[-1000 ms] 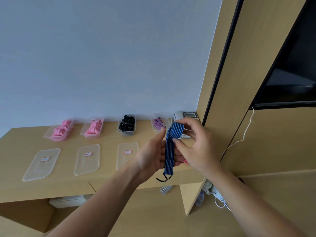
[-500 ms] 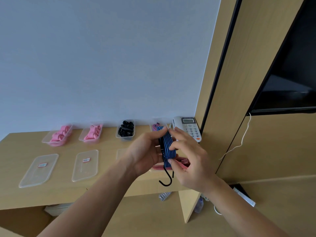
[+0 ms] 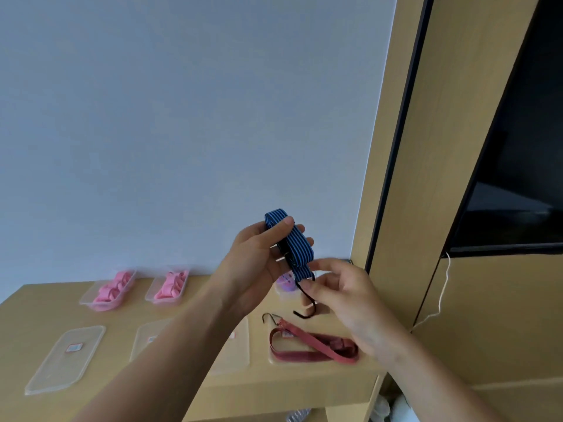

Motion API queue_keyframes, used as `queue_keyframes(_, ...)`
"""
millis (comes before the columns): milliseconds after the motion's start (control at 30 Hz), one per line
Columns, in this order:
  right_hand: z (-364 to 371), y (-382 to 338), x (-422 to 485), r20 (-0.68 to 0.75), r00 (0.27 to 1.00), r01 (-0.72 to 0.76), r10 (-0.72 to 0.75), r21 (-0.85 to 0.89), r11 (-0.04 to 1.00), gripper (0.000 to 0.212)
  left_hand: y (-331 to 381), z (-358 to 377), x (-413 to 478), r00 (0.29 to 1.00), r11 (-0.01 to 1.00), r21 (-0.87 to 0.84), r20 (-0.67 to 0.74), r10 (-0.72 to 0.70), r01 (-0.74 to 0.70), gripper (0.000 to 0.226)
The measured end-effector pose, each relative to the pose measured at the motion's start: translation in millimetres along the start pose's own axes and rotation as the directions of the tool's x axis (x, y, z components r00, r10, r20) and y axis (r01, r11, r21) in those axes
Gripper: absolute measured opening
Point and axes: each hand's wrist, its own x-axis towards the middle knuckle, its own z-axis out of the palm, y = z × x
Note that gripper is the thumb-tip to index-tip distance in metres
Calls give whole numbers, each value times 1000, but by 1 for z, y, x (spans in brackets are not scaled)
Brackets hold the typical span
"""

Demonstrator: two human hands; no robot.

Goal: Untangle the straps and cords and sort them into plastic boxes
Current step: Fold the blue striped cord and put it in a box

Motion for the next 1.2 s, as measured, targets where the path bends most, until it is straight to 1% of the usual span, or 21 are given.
queue_keyframes(67,-1,-18,4,9,1000,10,-11,63,998,22,12,4,-1,999,998,-48,12,37,-37,44)
queue_keyframes(133,0,-37,9,33,998,62,-61,-9,998,15,23,7,-3,997,994,-84,25,67,-65,47)
queue_keyframes(200,4,-51,14,4,995,102,-103,-135,986,12,33,9,-5,995,991,-91,27,101,-98,47)
queue_keyframes(233,8,-57,17,-33,995,92,-98,-167,982,11,38,9,-6,992,988,-86,22,126,-124,46)
queue_keyframes(300,15,-65,23,-75,996,42,-54,-146,988,13,49,8,-8,982,980,-72,17,186,-184,44)
queue_keyframes(333,19,-67,25,-62,998,15,-22,-105,994,14,55,8,-9,976,975,-67,16,215,-214,43)
queue_keyframes(400,28,-71,29,18,998,-57,56,56,997,16,66,5,-10,964,962,-57,16,267,-265,44)
queue_keyframes(433,34,-72,30,66,994,-98,89,164,982,18,69,3,-10,958,958,-48,21,285,-284,45)
queue_keyframes(500,45,-73,31,135,985,-153,111,363,919,22,74,-3,-12,953,953,-28,28,302,-302,47)
queue_keyframes(567,56,-72,34,159,983,-158,91,486,860,29,74,-12,-13,956,956,-20,19,293,-293,46)
queue_keyframes(633,66,-70,38,175,984,-117,19,572,812,38,74,-23,-13,963,962,-28,5,271,-271,45)
queue_keyframes(700,75,-69,42,188,981,-100,-40,678,728,44,71,-34,-11,966,966,1,0,259,-259,45)
queue_keyframes(767,84,-67,46,193,980,-106,-56,733,671,52,66,-42,-9,963,960,69,3,271,-271,47)
queue_keyframes(800,89,-66,49,185,982,-109,-46,743,660,56,63,-47,-8,958,951,124,0,286,-283,48)
queue_keyframes(867,98,-60,53,160,987,-103,-25,736,669,56,57,-56,-5,950,921,246,-5,312,-301,49)
queue_keyframes(933,105,-50,55,124,992,-77,-18,718,692,53,52,-68,0,947,879,373,-1,321,-298,44)
queue_keyframes(1000,107,-38,59,61,998,-43,2,674,737,48,48,-82,6,964,841,483,21,267,-243,34)
queue_keyframes(1033,107,-30,62,22,1000,-30,20,646,763,46,46,-89,11,978,839,507,44,204,-198,34)
queue_keyframes(1067,105,-22,65,-17,999,-22,42,618,786,46,42,-96,16,989,856,497,67,128,-145,36)
queue_keyframes(1133,100,-3,74,-78,993,-27,83,551,834,47,31,-110,30,996,906,422,93,-15,-26,38)
queue_keyframes(1200,92,17,84,-97,987,-68,127,461,885,48,11,-124,46,990,927,370,90,-110,70,35)
